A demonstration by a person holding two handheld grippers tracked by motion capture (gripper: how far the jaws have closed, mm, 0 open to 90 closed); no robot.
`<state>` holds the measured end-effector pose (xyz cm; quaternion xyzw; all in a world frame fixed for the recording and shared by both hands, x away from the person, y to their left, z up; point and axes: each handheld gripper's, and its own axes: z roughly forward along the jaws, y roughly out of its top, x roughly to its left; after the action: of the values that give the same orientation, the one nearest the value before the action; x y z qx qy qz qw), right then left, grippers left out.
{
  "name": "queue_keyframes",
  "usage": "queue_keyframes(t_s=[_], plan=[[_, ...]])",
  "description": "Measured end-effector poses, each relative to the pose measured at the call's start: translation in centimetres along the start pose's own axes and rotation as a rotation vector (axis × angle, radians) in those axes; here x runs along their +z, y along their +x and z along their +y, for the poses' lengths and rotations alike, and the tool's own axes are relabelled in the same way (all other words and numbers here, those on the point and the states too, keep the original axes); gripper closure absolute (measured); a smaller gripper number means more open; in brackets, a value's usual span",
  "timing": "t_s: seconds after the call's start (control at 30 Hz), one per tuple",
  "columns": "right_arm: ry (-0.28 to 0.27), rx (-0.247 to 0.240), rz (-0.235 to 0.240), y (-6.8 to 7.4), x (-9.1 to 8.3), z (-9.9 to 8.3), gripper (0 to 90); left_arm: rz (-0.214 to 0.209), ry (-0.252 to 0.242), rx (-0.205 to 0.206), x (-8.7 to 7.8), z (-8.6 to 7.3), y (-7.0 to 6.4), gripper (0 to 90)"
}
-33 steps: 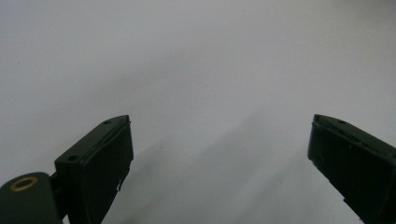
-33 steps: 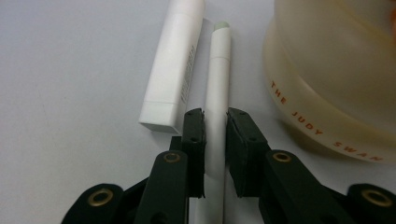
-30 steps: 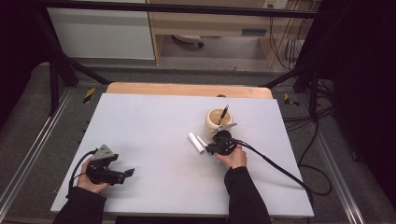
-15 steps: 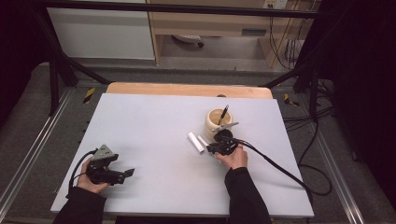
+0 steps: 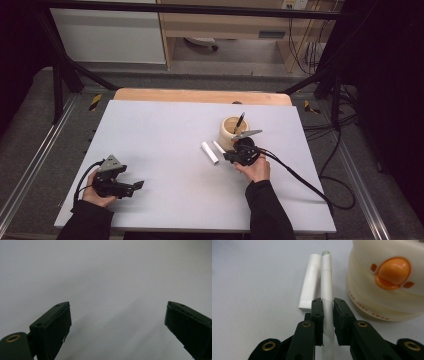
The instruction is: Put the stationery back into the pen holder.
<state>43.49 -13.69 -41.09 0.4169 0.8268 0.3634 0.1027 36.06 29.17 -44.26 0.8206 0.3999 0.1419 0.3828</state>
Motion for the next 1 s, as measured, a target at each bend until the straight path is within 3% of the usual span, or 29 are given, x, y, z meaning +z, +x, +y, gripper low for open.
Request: queue_keyframes(t_s=[0.5,1.0], plan=[[-0.138,-0.004,0.020,0.5,-3.7,0.5,79.4,0.001,0.001,0.000,0.0,0.0,0.0,6.9],[-0.308,0.020,-0.011,0.1,-6.6,1.9,79.4,-0.001,0.001,0.002,0.0,0.0,-0.1,6.9]])
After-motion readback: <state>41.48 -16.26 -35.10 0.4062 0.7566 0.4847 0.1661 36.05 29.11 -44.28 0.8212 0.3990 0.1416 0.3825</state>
